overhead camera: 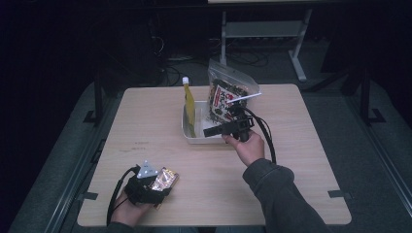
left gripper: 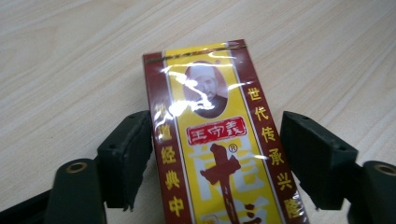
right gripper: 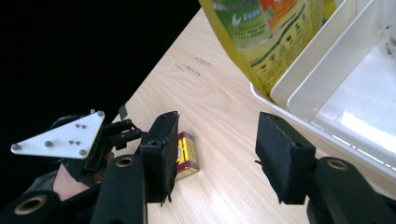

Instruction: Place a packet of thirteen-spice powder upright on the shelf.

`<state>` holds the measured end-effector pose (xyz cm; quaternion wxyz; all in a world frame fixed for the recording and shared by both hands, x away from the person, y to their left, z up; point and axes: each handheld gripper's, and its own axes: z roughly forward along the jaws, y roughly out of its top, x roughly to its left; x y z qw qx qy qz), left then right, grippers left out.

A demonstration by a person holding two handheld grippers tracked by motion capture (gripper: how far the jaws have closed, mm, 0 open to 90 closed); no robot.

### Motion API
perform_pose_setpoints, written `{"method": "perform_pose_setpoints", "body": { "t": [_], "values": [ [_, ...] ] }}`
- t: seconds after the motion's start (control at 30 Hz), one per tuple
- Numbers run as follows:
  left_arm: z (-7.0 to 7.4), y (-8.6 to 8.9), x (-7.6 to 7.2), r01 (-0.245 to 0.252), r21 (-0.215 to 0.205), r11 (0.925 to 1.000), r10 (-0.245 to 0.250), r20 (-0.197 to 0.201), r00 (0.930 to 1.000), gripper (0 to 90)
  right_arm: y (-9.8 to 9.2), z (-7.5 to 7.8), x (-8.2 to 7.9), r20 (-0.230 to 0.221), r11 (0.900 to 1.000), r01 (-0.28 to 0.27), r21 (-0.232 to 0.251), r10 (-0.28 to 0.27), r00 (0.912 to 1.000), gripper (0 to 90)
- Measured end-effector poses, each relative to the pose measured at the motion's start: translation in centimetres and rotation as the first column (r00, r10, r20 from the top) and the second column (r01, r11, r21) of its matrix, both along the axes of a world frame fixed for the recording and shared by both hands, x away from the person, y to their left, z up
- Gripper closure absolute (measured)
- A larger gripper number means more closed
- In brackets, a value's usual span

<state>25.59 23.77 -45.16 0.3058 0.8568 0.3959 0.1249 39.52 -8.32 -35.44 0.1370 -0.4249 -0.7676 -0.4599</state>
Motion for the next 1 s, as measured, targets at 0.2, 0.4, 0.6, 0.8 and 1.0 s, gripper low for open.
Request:
{"method": "perform_pose_setpoints", "body": {
  "t": [0.2,0.4,0.6,0.8,1.0],
  "values": [
    [0.1,-0.1,0.1,0.007,-0.001,1.0000,-0.007,-0.013,0.9999,30.9,0.4,-0.7,-0.5,-0.004,1.000,-0.021,-0.012,0.021,0.9998,47.5],
    [0.2,-0.3,0.2,0.016,0.020,0.9997,-0.016,-0.002,0.9999,32.2,0.8,-1.4,-0.8,-0.013,0.999,-0.048,-0.023,0.047,0.9988,45.7],
    [0.4,-0.6,0.1,0.028,0.033,0.9991,-0.029,0.025,0.9993,32.4,0.9,-1.8,-0.8,-0.030,0.998,-0.063,-0.016,0.063,0.9976,44.3],
    [1.0,-1.0,-0.1,0.038,0.014,0.9992,-0.039,0.052,0.9979,32.5,1.3,-2.2,-1.1,-0.050,0.996,-0.083,-0.017,0.082,0.9954,42.5],
    [1.5,-1.7,-0.1,0.066,0.006,0.9978,-0.066,0.066,0.9956,32.5,1.6,-2.4,-1.3,-0.061,0.994,-0.109,-0.016,0.107,0.9923,42.2]
  ]
}}
